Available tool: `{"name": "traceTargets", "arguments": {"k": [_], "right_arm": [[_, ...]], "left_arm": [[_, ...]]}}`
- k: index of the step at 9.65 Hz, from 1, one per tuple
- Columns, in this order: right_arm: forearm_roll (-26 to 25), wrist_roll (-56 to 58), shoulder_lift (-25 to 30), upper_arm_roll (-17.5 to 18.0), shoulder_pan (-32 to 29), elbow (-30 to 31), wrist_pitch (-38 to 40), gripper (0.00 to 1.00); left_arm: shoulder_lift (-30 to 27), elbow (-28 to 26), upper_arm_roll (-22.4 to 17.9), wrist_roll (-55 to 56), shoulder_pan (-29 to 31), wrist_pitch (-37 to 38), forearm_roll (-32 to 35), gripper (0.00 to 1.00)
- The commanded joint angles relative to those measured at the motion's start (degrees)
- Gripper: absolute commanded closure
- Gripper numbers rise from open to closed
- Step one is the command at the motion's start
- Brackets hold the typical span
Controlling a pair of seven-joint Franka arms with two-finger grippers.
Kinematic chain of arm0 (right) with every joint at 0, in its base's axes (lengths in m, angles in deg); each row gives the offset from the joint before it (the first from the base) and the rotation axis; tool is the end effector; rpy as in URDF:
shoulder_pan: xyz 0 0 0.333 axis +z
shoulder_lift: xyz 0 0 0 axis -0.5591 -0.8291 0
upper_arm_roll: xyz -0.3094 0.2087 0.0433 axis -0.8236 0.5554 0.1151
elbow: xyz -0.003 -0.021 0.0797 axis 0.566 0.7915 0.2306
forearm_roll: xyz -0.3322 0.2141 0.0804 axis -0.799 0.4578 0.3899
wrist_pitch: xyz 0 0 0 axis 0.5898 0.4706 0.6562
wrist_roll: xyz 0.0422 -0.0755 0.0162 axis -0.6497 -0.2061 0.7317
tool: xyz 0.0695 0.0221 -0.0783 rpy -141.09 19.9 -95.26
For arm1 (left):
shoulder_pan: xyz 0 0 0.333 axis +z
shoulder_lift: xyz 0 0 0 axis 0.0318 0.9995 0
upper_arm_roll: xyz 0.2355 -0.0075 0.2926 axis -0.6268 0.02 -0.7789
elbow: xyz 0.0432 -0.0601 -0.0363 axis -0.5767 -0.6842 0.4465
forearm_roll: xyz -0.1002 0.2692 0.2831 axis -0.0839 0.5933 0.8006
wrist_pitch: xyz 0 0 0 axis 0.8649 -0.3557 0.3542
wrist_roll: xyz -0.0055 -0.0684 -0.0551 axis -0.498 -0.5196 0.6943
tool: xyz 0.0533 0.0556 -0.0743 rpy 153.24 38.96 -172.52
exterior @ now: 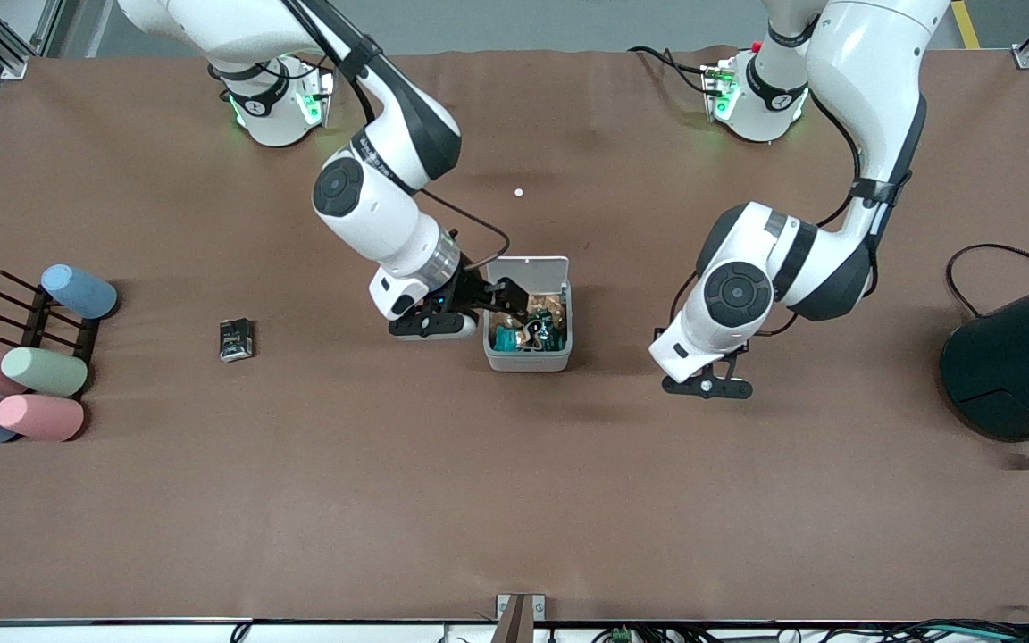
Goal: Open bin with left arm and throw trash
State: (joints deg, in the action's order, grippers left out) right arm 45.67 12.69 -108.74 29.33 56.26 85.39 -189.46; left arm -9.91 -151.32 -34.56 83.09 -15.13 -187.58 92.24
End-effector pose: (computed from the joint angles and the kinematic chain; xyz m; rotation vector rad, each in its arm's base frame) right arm 0.5776 0.4184 0.3952 -2.7179 0.1913 -0.1078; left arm 0.6269 -0.3007 0.3524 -3.0354 0.1645 0.2022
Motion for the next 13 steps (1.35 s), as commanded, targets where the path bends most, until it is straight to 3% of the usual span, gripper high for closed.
{"name": "traceTargets", "arguments": {"k": [1,2,3,7,10,12,13], "right_arm": [[-13.1,0.9,2.7,-2.9,-1.7,3.0,9.2,0.0],[-20.0,2.9,2.7,-3.7,-2.5,2.9,14.6,0.0],[-22.6,4.0,2.7,-3.7,-4.0,3.9,15.7,0.0],[-23.8,19.6,3.4,-3.7,-14.5,10.6,14.6,0.0],[-28.1,21.4,6.2,-3.8,-19.4,18.3,12.0,0.0],[-34.1,26.5,6.4,-3.7,-26.9,21.9,7.9,0.0],[-34.2,32.0,6.1,-3.7,-31.5,23.2,4.7,0.0]], "left_arm": [[0.3,6.7,0.1,5.1,-3.2,5.9,-4.3,0.97],[0.3,7.6,0.1,8.8,-4.7,6.3,-5.9,0.97],[1.2,8.0,0.1,13.3,-7.3,6.2,-8.2,0.97],[9.0,18.9,0.0,24.5,-15.5,5.3,-9.1,0.97],[9.8,19.3,0.0,24.5,-15.8,0.2,-9.1,0.95],[11.0,19.3,0.0,25.7,-16.9,-3.5,-9.1,0.93],[11.3,19.3,0.0,27.4,-17.1,-4.9,-9.1,0.91]]}}
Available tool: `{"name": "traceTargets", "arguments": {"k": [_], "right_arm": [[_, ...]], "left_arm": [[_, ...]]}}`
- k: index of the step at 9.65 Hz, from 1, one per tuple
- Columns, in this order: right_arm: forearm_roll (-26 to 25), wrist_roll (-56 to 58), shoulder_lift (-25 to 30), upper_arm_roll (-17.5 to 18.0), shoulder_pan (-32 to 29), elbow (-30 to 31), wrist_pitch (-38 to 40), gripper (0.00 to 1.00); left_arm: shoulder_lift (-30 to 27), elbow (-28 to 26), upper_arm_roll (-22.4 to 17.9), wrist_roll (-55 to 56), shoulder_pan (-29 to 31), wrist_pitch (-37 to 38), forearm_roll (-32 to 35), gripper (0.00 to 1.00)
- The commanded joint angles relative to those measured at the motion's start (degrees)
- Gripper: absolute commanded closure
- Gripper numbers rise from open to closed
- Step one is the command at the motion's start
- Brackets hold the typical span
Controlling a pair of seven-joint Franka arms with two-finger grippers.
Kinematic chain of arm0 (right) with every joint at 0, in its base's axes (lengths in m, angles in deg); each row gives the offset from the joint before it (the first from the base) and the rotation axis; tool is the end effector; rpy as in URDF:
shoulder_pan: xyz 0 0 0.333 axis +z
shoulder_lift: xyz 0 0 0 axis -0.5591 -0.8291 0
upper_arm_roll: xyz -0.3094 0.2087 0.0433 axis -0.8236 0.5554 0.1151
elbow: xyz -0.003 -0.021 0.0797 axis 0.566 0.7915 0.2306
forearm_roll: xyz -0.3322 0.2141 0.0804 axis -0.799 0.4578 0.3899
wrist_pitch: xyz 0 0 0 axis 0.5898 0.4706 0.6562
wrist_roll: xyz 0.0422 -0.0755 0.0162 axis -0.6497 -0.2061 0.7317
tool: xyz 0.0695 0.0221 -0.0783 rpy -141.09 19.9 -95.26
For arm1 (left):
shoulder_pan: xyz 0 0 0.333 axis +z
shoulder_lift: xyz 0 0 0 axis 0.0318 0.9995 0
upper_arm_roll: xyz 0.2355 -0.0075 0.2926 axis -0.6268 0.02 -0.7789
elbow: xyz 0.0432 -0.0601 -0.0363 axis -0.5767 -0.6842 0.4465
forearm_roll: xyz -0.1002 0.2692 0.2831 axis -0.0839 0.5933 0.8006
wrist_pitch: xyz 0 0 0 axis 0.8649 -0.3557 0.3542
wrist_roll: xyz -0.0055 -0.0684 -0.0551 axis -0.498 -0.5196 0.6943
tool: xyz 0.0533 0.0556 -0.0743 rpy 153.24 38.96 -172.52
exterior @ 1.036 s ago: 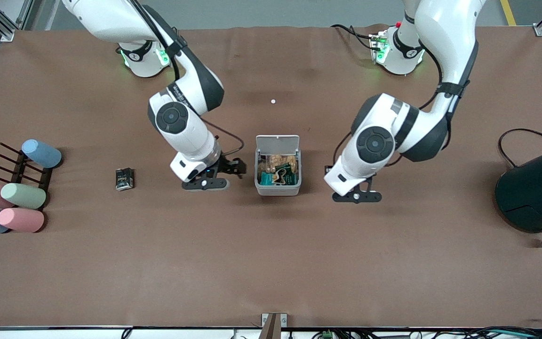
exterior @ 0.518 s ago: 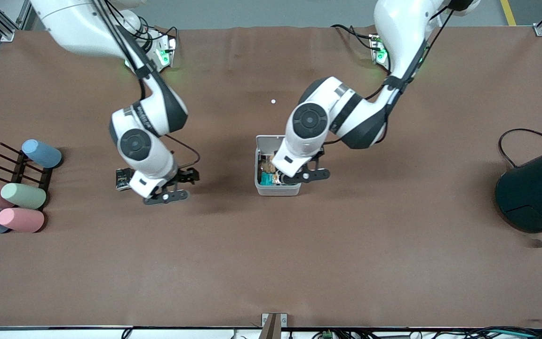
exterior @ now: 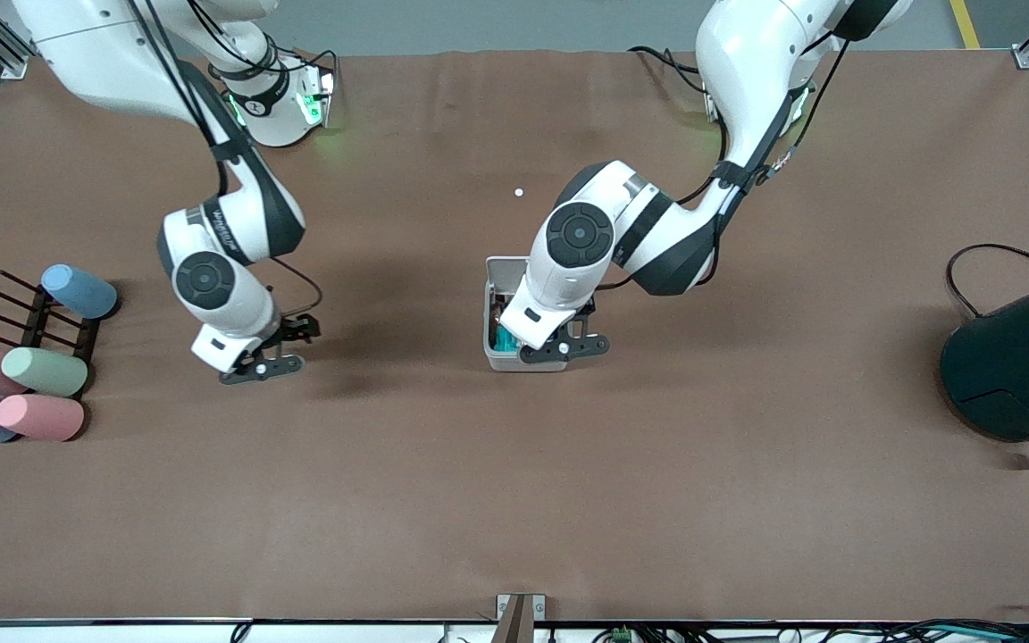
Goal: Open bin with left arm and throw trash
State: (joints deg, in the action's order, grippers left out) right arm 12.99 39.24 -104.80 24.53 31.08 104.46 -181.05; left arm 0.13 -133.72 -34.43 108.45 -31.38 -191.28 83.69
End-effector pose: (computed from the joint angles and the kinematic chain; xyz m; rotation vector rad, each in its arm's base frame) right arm 0.5900 0.0779 0.2765 2.9694 0.3881 -0.1186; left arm 0.5848 -0.5169 0.3717 3.0161 0.2251 -0.1074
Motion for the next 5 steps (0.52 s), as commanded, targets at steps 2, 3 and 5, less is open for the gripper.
{"name": "traceTargets", "arguments": {"k": [2,3,5], "right_arm": [[-1.6,10.2,2.0,1.2,-10.3,4.2,-3.9,0.0],[-1.5,10.1,2.0,1.3,-10.3,4.3,-3.9,0.0],[-1.3,10.1,1.8,1.4,-10.3,4.6,-4.0,0.0]], "left_arm": [[1.6,1.7,-0.2,2.4,-1.5,-1.3,-0.7,0.85],[1.8,1.3,-0.2,2.4,-1.6,-1.3,-0.7,0.74],[3.1,1.2,-0.2,2.1,-1.7,-1.3,-0.2,0.52]]}}
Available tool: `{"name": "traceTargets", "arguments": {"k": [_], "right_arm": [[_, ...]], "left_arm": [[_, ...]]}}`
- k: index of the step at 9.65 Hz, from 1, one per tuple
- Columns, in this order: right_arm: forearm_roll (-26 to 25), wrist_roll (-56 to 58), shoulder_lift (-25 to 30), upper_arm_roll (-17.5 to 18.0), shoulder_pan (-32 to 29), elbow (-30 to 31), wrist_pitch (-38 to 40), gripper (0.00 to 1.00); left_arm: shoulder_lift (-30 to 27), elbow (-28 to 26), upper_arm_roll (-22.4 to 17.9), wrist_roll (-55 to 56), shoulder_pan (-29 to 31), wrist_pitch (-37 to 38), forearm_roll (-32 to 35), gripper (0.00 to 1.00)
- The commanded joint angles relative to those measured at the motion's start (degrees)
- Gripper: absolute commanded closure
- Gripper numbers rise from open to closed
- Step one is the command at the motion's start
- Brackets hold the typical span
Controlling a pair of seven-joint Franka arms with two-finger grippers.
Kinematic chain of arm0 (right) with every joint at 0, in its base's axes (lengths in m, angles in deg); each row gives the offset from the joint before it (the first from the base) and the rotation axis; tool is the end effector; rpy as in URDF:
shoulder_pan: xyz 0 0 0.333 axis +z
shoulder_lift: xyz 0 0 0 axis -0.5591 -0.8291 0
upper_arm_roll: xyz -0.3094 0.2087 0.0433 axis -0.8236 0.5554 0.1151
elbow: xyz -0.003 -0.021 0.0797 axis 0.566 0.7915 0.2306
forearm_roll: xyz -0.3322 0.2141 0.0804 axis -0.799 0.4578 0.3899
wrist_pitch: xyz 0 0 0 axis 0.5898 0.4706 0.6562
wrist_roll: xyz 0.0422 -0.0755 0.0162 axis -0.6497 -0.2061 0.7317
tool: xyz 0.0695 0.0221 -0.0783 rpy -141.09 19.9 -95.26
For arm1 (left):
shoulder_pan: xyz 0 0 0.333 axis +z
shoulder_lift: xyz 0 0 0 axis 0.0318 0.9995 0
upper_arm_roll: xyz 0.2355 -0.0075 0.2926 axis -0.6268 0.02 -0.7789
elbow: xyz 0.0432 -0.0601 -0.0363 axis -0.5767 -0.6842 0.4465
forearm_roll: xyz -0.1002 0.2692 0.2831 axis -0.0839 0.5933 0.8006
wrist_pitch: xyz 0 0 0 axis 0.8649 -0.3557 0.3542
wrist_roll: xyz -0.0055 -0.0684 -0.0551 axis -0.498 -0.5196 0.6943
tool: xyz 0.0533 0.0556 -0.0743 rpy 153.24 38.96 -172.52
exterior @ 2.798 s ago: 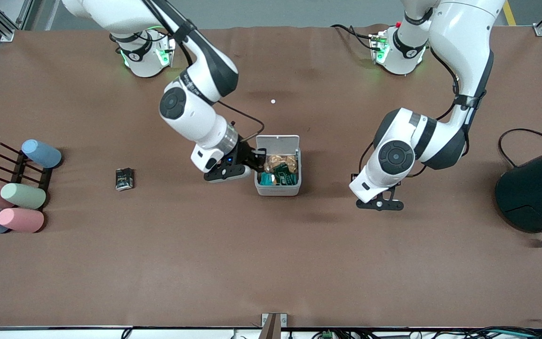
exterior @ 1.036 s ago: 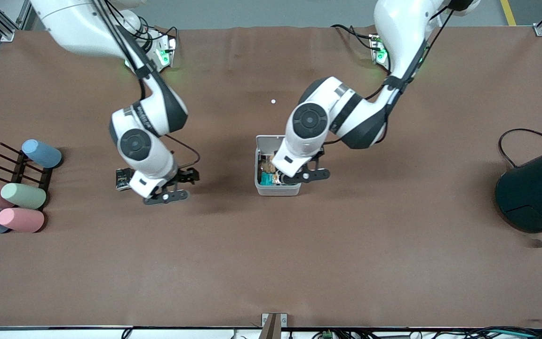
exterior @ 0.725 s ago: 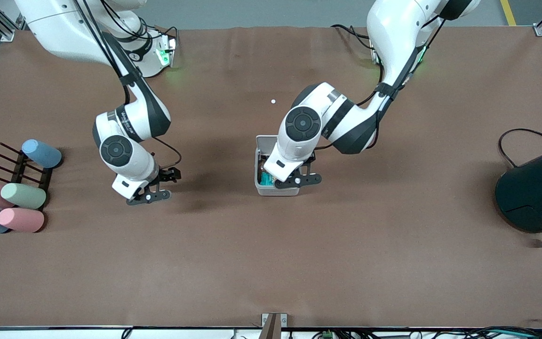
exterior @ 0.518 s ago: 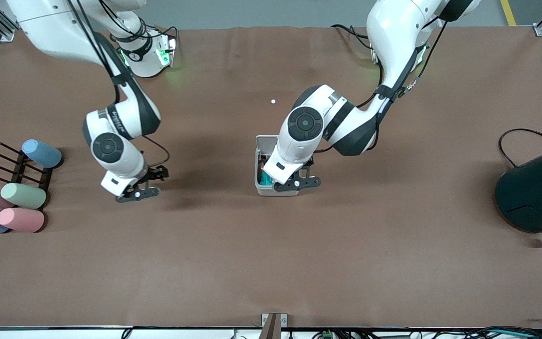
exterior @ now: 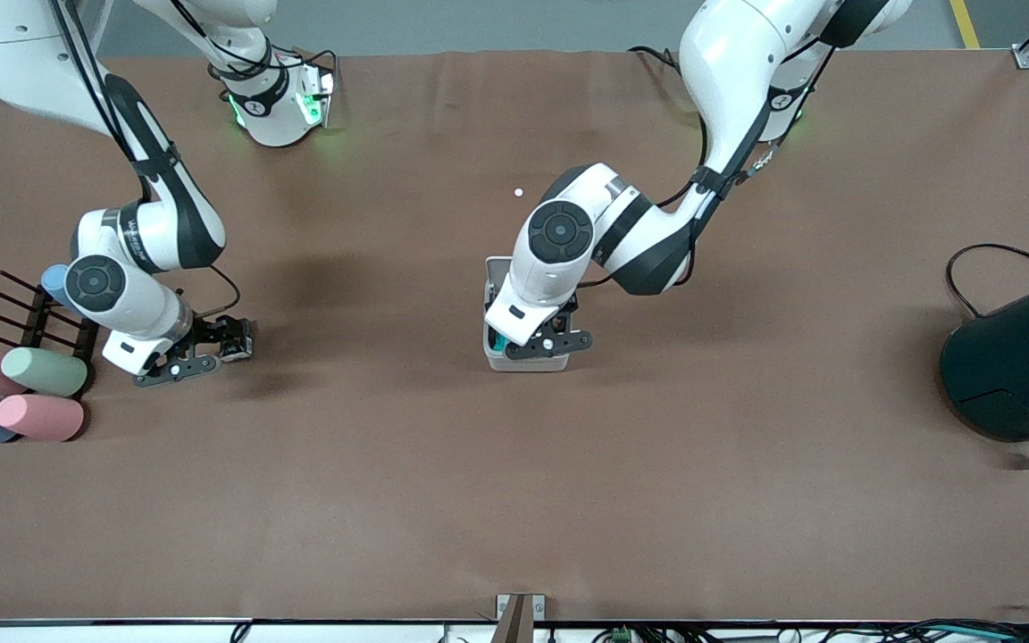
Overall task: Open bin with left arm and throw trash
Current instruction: 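Grasp the black packet with the right gripper while the left gripper withdraws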
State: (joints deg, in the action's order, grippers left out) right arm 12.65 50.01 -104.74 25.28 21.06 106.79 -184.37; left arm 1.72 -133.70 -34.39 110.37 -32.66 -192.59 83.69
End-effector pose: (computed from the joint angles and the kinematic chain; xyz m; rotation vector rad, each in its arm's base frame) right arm 0.5858 -0.0149 0.2666 2.9881 0.4500 -0.1246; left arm 0.5755 -0.5320 0.3525 3.0161 0.2464 -0.1214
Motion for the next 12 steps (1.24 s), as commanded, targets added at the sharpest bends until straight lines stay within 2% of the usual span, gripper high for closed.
{"name": "traceTargets", "arguments": {"k": [1,2,6,9,10,12], "right_arm": [[-0.9,-0.7,1.7,0.6,-0.2,2.9,-0.8,0.0],[-0.9,-0.7,1.7,0.6,-0.2,3.0,-0.7,0.0],[-0.9,-0.7,1.6,0.7,-0.2,4.1,-1.2,0.01],[-0.8,-0.7,-1.4,0.6,-0.1,4.0,-5.2,0.03],[-0.8,-0.7,-1.6,0.6,0.1,4.0,-5.2,0.04],[-0.8,-0.7,-2.3,0.6,0.1,4.5,-5.7,0.07]], "left_arm": [[2.0,1.2,-0.3,0.3,-1.3,0.0,-0.2,0.16],[2.1,1.1,-0.3,1.3,-1.9,0.0,-0.2,0.0],[0.0,1.6,-0.9,1.9,-0.9,1.3,-0.2,0.0],[-5.6,1.7,-4.6,0.8,-0.3,9.2,0.7,0.0],[-8.5,1.7,-7.5,0.0,0.5,11.8,0.6,0.0],[-13.6,1.4,-8.8,-9.1,5.4,17.8,0.8,0.0]]}}
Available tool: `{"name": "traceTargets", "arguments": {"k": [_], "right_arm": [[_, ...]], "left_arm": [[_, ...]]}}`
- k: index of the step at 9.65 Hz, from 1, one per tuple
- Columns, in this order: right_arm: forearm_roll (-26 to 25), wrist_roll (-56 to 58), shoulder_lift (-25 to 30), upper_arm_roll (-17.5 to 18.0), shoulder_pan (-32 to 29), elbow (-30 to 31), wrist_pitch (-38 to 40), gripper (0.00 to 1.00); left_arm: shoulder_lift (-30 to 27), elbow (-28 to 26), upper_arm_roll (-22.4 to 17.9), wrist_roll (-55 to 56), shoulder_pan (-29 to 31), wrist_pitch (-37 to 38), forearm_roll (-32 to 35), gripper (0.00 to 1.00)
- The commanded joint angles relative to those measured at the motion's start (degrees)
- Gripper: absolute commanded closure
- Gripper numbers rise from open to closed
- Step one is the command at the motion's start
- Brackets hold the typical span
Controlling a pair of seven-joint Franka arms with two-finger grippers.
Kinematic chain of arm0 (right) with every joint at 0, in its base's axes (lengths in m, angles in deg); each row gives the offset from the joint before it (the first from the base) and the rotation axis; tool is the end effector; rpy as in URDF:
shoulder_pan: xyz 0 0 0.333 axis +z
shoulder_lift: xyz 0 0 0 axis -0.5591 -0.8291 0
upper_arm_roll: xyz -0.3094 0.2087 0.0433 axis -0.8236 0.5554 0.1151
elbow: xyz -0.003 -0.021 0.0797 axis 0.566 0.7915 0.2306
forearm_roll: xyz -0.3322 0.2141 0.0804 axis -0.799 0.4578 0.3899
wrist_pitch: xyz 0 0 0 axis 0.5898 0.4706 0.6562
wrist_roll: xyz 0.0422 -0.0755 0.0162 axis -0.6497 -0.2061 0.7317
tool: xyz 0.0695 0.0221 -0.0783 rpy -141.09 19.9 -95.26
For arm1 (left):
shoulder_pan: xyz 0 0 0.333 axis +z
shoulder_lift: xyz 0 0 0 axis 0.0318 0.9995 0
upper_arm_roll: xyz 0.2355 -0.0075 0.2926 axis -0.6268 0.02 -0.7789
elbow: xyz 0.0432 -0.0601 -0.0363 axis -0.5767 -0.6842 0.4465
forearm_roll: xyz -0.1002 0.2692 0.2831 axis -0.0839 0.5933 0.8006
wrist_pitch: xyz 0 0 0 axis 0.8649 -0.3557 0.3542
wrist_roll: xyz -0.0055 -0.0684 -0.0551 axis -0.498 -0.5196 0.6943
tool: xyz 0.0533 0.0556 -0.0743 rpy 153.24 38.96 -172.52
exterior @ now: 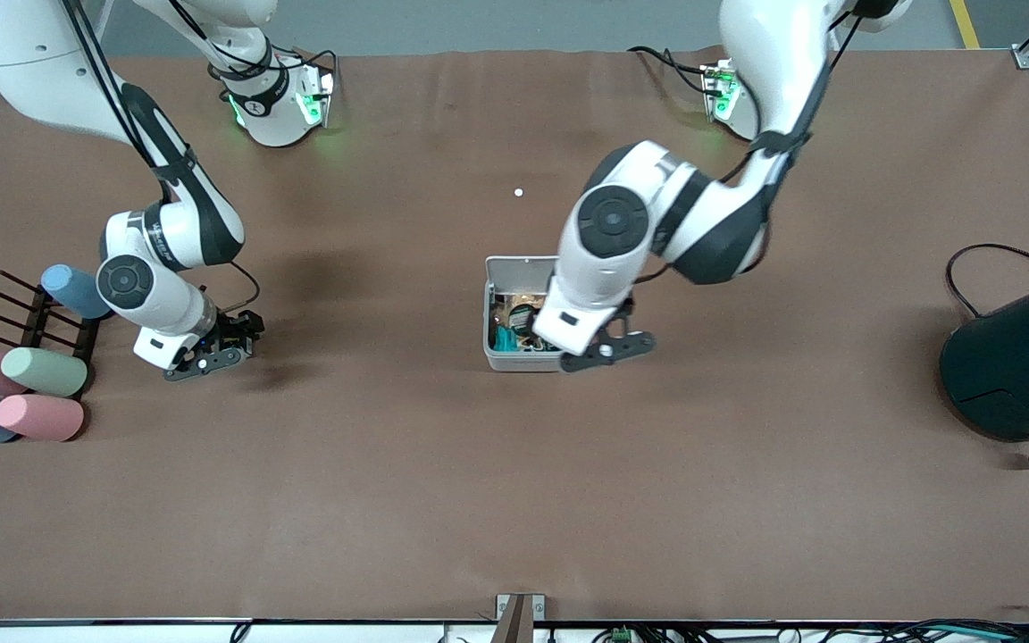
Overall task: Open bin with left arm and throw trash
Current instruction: 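Grasp the black packet with the right gripper while the left gripper withdraws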
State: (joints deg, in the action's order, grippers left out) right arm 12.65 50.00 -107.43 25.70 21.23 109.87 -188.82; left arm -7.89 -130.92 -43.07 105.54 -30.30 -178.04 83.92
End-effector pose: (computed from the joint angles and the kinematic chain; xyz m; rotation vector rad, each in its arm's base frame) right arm 0.5690 -0.0033 0.2272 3.0163 0.4907 -0.1521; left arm 0.6241 -0.4200 0.4760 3.1103 0.3530 -0.0503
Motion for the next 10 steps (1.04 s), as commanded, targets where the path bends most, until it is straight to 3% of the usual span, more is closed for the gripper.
{"name": "traceTargets", "arguments": {"k": [1,3,6,10], "right_arm": [[-0.8,-0.6,0.2,0.2,-0.1,1.5,-1.2,0.09],[-0.8,-0.6,-0.1,0.2,-0.3,1.8,-1.7,0.22],[-0.8,-0.6,-0.2,0.2,-0.3,1.8,-1.8,0.47],[-0.7,-1.4,0.0,1.3,-0.2,1.3,-1.1,0.57]], "left_arm": [[-6.5,-1.7,0.0,-7.5,6.4,6.8,0.6,0.0],[-10.4,-1.5,0.6,-13.7,14.5,8.4,-0.2,0.0],[-15.5,-1.5,0.3,-19.0,20.7,16.1,0.1,0.0],[-19.3,-2.4,0.4,-33.0,28.9,19.2,-0.3,0.0]]}}
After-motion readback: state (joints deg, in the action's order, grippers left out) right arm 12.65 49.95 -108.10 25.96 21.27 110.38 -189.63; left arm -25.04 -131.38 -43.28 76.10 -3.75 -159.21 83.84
